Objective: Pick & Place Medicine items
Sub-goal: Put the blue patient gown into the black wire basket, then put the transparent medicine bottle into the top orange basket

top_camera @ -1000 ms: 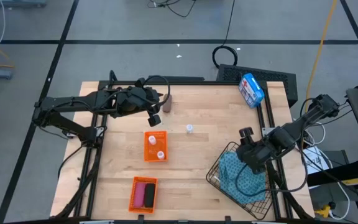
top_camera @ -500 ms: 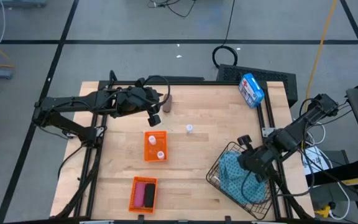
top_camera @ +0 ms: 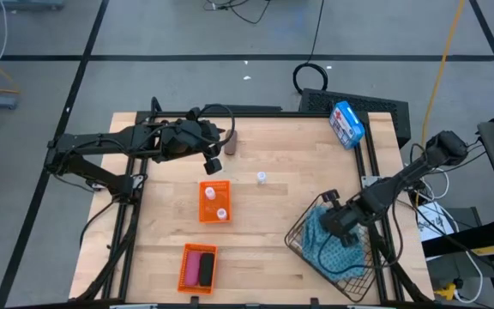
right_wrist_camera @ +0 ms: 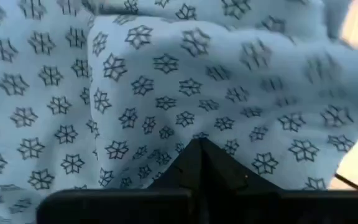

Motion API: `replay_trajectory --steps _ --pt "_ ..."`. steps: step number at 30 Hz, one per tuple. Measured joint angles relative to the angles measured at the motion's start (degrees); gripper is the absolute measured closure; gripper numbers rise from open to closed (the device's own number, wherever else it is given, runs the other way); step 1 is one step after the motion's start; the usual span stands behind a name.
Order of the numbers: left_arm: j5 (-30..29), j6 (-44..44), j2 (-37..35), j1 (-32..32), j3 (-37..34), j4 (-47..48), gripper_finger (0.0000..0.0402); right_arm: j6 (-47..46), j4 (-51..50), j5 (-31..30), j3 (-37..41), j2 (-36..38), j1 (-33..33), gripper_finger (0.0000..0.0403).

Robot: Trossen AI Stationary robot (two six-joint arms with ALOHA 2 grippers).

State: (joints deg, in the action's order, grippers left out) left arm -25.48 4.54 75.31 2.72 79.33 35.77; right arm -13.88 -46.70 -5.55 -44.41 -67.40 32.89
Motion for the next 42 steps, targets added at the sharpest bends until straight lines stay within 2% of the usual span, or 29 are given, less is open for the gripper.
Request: replay_trajectory --steps 4,11,20,26,32,38,42 --pt "0.01 -0.18 0.0 0.0 0.0 0.0 0.0254 -0.17 2.72 1.15 3.43 0.0 -1.03 0.0402" --pt "0.03 -0.22 0.0 -0.02 0.0 0.0 0.0254 -0.2 3.19 1.31 3.17 0.61 -1.09 0.0402" --pt "0.05 -0.71 0.0 0.0 0.0 -0.04 0.0254 -0.35 0.53 1.56 -8.09 3.56 -1.03 0.0402" --pt "0.11 -8.52 0.0 0.0 0.0 -0.1 0.0254 -0.38 4.91 1.04 -14.28 9.34 -1.04 0.0402" --pt "0.33 -9.55 0.0 0.0 0.0 1.03 0.0254 3.83 12.27 -6.54 -14.28 18.74 -2.58 0.0402" --pt "3.61 -7.39 1.93 0.0 -0.08 1.46 0.0254 10.05 18.43 -15.92 -11.64 26.95 -5.67 0.0402" --pt "9.74 -3.26 3.08 -0.26 -0.09 -2.09 0.0254 13.74 27.98 -17.04 -4.95 31.19 -8.66 0.0402"
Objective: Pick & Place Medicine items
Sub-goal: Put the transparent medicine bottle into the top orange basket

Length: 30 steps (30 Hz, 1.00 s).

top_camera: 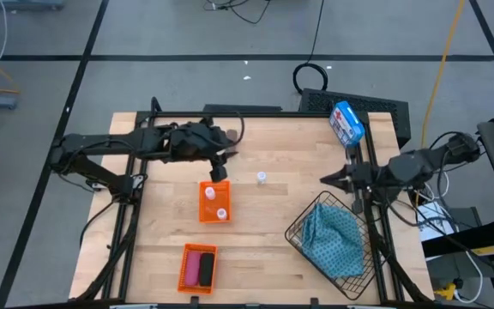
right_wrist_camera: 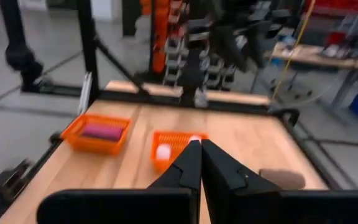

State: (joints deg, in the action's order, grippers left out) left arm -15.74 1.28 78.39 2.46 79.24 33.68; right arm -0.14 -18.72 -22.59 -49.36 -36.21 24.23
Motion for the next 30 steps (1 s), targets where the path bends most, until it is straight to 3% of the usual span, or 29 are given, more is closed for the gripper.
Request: replay_trajectory --steps 4,9,17,25,30 --pt "1.13 3.12 -0.34 -1.04 0.02 -4.0 0.0254 1.76 11.32 0.44 8.76 2.56 -3.4 0.0402" --pt "0.69 4.22 -0.81 -0.96 -0.6 -8.2 0.0254 1.76 20.41 5.76 16.67 2.74 -8.37 0.0402" --pt "0.69 1.77 -1.19 2.47 -9.17 -17.27 0.0254 2.36 24.27 9.35 22.18 6.53 -15.88 0.0403" --pt "0.65 -6.41 -0.66 7.84 -15.92 -25.76 0.0254 2.51 25.0 9.58 27.0 9.78 -20.56 0.0403" --pt "0.68 -10.79 0.27 9.79 -20.11 -28.41 0.0254 2.42 31.18 9.42 31.95 10.7 -22.09 0.0403"
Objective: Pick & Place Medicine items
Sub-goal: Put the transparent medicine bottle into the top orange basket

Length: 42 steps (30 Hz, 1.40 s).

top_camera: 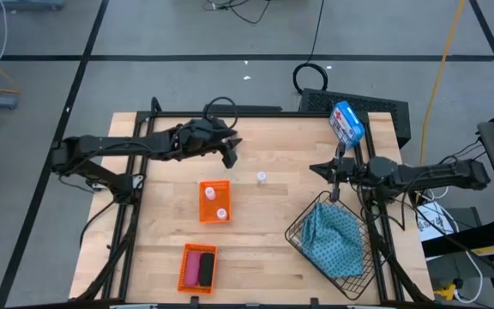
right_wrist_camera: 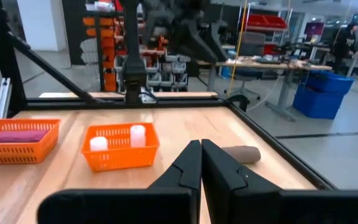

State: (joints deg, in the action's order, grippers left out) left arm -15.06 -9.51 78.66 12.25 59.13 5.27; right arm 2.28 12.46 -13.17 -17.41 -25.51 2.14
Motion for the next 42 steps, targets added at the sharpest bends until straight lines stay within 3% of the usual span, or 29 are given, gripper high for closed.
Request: replay_trajectory --steps 9,16,24,30,34,38,42 --pt "-0.03 -4.61 1.43 1.08 -2.77 0.33 0.0254 0.08 3.09 -0.09 5.48 3.33 -0.47 0.0403" --pt "-1.3 -6.51 6.93 1.56 -2.68 -5.57 0.0254 0.14 3.15 -0.11 6.53 5.04 -0.47 0.0403" --pt "9.91 -7.16 13.78 0.1 -2.07 -10.15 0.0254 1.54 1.75 -0.11 6.53 5.01 -0.45 0.0403" --pt "6.22 -2.06 17.93 -4.0 -2.03 -10.44 0.0251 1.65 0.99 -0.1 6.53 4.99 -0.45 0.0403" --pt "0.9 2.05 21.29 -7.98 -2.03 -11.62 0.0221 1.65 1.0 -0.09 6.53 4.99 -0.45 0.0403" --pt "-4.68 0.72 23.87 -10.11 -2.03 -13.13 0.0168 1.63 0.97 -0.07 6.53 4.99 -0.45 0.0403" --pt "-3.45 -2.54 25.53 -10.36 -2.03 -12.87 0.0122 1.54 0.99 -0.08 6.53 4.99 -0.45 0.0403"
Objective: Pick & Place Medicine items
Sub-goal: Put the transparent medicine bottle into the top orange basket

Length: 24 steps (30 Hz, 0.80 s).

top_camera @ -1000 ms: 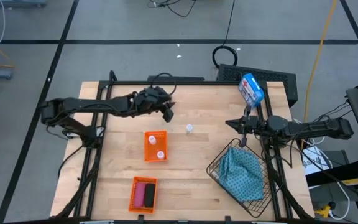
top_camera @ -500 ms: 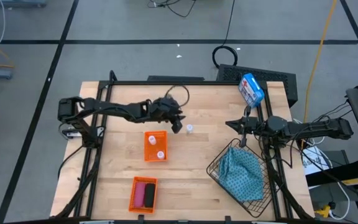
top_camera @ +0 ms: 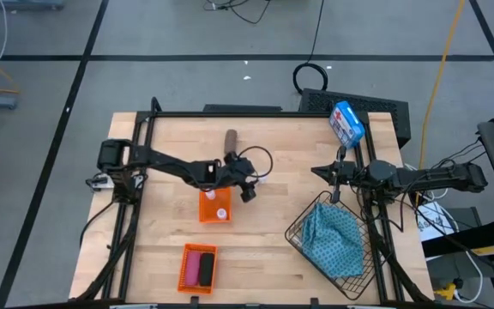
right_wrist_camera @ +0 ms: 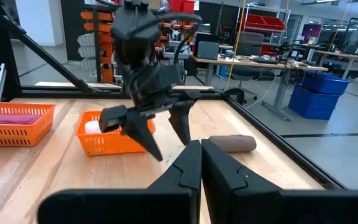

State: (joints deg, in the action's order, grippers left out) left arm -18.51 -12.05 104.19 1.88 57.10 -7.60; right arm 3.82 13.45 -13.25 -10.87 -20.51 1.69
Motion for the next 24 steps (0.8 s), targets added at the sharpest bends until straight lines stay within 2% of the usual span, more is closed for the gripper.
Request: replay_trajectory --steps 4,9,14,24 --pt "2.14 -0.13 2.54 0.05 0.0 -1.46 0.0099 0.02 0.0 -0.03 0.0 -0.02 0.0 0.0403" --pt "3.97 0.85 7.43 0.01 0.01 -7.47 0.0098 0.0 0.0 -0.04 0.0 -0.02 0.02 0.0403" --pt "3.82 1.37 10.38 0.09 0.02 -12.59 0.0107 -0.07 -0.02 -0.03 0.0 -0.02 0.02 0.0403" --pt "3.46 3.87 10.98 1.68 0.02 -14.18 0.0145 0.04 0.0 -0.05 -0.02 -0.02 0.02 0.0403"
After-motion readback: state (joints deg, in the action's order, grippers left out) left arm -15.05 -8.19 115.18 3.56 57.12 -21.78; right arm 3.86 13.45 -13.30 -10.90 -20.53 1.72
